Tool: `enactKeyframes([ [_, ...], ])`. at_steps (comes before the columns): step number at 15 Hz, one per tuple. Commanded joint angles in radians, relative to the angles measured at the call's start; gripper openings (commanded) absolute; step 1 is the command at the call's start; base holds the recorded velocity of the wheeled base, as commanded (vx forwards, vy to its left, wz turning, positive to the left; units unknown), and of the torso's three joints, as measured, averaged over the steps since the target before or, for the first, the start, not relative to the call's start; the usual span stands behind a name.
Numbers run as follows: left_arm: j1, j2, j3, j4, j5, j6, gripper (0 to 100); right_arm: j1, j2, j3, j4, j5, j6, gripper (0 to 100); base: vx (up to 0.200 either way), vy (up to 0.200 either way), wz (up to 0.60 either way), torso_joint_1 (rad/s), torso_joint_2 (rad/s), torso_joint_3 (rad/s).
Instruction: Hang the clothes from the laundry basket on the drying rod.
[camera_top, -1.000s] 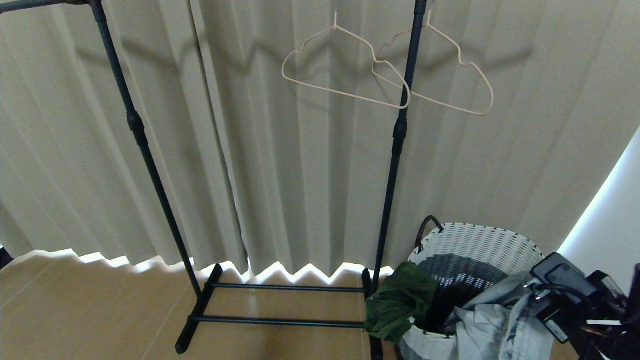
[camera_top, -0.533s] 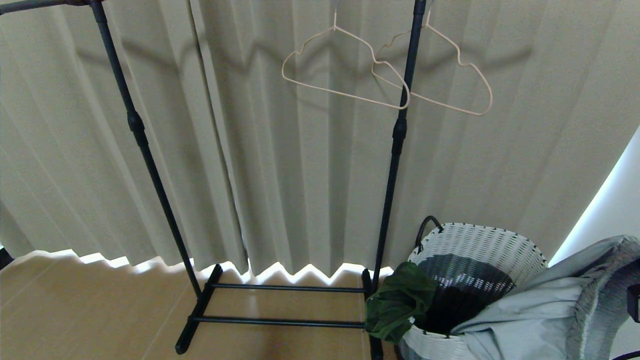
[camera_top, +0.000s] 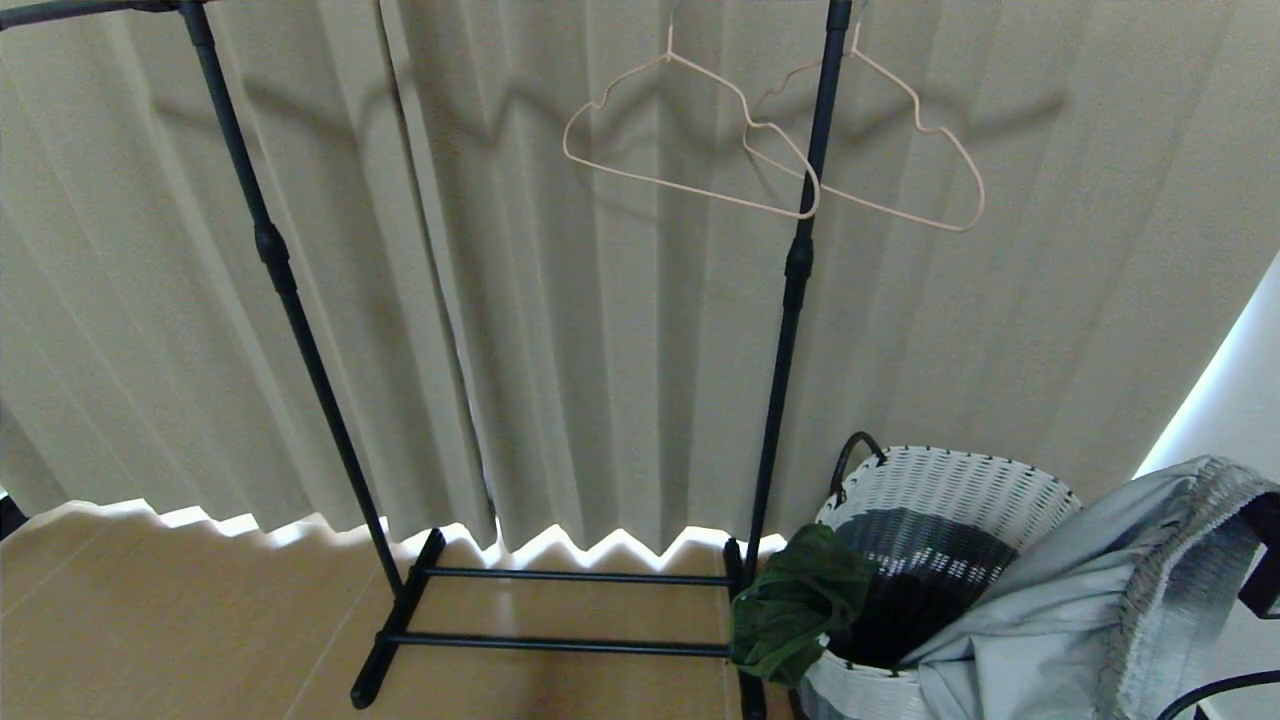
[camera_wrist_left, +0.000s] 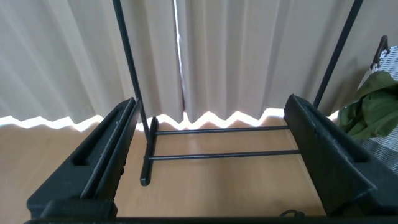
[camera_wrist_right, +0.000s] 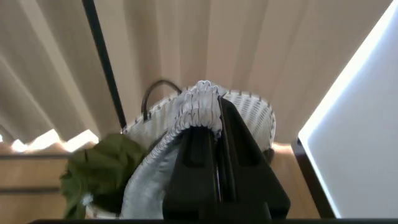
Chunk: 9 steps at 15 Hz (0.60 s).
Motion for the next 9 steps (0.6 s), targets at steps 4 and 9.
enactKeyframes([
  [4, 0.000, 0.000, 0.000, -0.001, 0.000, -0.003, 100, 0.021, -0.236, -0.014, 0.293, 0.000, -0.084, 0, -0.050, 0.000, 0.00, -0.001, 0.00, -0.001],
  [9, 0.000, 0.001, 0.000, -0.001, 0.000, -0.002, 100, 0.126, -0.381, -0.038, 0.464, 0.002, -0.094, 0, -0.200, 0.000, 0.00, 0.005, 0.00, 0.000],
])
